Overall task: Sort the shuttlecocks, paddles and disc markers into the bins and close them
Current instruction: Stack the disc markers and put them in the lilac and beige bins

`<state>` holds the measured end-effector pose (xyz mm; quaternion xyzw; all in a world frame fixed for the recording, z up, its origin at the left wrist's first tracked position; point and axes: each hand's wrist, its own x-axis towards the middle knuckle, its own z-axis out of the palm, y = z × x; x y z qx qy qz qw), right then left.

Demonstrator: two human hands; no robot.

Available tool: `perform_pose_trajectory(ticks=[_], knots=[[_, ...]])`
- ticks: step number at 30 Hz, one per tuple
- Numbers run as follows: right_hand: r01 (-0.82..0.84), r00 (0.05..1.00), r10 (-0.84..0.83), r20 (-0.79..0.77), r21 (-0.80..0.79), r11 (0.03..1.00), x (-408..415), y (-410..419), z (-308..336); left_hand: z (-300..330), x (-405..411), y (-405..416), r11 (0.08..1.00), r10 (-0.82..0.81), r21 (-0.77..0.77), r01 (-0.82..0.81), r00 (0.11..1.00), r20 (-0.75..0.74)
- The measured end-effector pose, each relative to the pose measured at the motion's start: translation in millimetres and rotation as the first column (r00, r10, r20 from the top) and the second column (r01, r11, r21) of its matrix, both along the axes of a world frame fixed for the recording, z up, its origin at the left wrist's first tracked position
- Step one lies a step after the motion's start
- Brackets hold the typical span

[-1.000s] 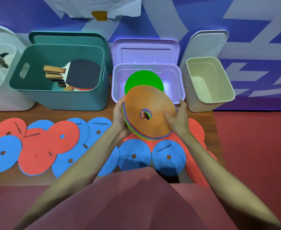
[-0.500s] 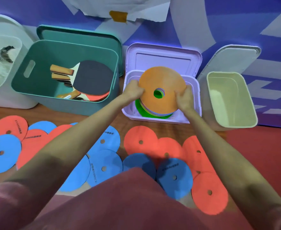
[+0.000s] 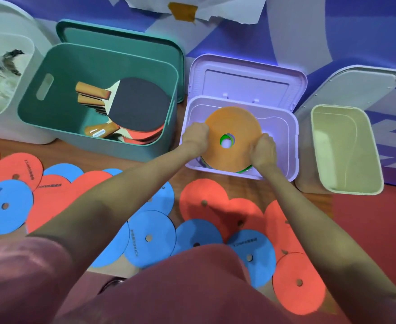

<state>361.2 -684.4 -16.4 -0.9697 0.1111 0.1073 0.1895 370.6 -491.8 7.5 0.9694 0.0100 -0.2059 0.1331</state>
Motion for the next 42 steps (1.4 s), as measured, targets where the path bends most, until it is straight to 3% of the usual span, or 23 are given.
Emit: perform_pose_trajectory(ticks=[4, 7, 10, 13, 16, 19, 23, 26, 28, 35, 42], knots=[[-0.052, 0.998, 0.056, 0.034, -0.107, 0.993, -2, -4, 5, 0, -4, -3, 0.994, -0.037, 0.101, 0.033, 0.998, 0.040], [-0.102, 0.991, 0.115, 0.070, -0.162, 0.981, -10, -12, 13, 5, -15, -3, 0.996, -0.040, 0.089, 0.028, 0.990, 0.137], [-0.132, 0.976, 0.148, 0.157, -0.108, 0.985, -29, -24, 24, 11, -36, 2, 0.999, 0.019, -0.046, -0.006, 0.958, 0.285], [-0.171, 0.939, 0.167, 0.301, -0.014, 0.985, -67, -40, 41, 17, -67, 5, 0.980, 0.008, -0.184, 0.080, 0.901, 0.434], [-0.140, 0.897, 0.085, 0.434, 0.096, 0.986, -126, -60, 51, 21, -114, 0, 0.922, 0.104, -0.359, 0.146, 0.798, 0.593], [0.011, 0.938, -0.068, 0.339, 0.167, 0.986, -187, -88, 33, 16, -162, -10, 0.879, 0.126, -0.424, 0.219, 0.751, 0.648], [0.225, 0.972, -0.230, 0.045, 0.087, 0.970, -262, -136, -6, -6, -209, -25, 0.845, -0.057, -0.414, 0.340, 0.825, 0.562], [0.224, 0.946, -0.243, -0.216, -0.107, 0.969, -303, -160, -25, -23, -233, -42, 0.831, -0.216, -0.401, 0.386, 0.888, 0.407], [0.207, 0.907, -0.244, -0.342, -0.140, 0.968, -322, -170, -36, -28, -243, -56, 0.819, -0.293, -0.411, 0.401, 0.907, 0.302], [0.161, 0.929, -0.215, -0.300, -0.196, 0.967, -338, -179, -49, -35, -261, -105, 0.793, -0.375, -0.456, 0.405, 0.913, 0.158], [0.216, 0.933, -0.230, -0.276, -0.080, 0.973, -325, -204, -46, -48, -276, -128, 0.853, -0.305, -0.419, 0.312, 0.949, 0.084]])
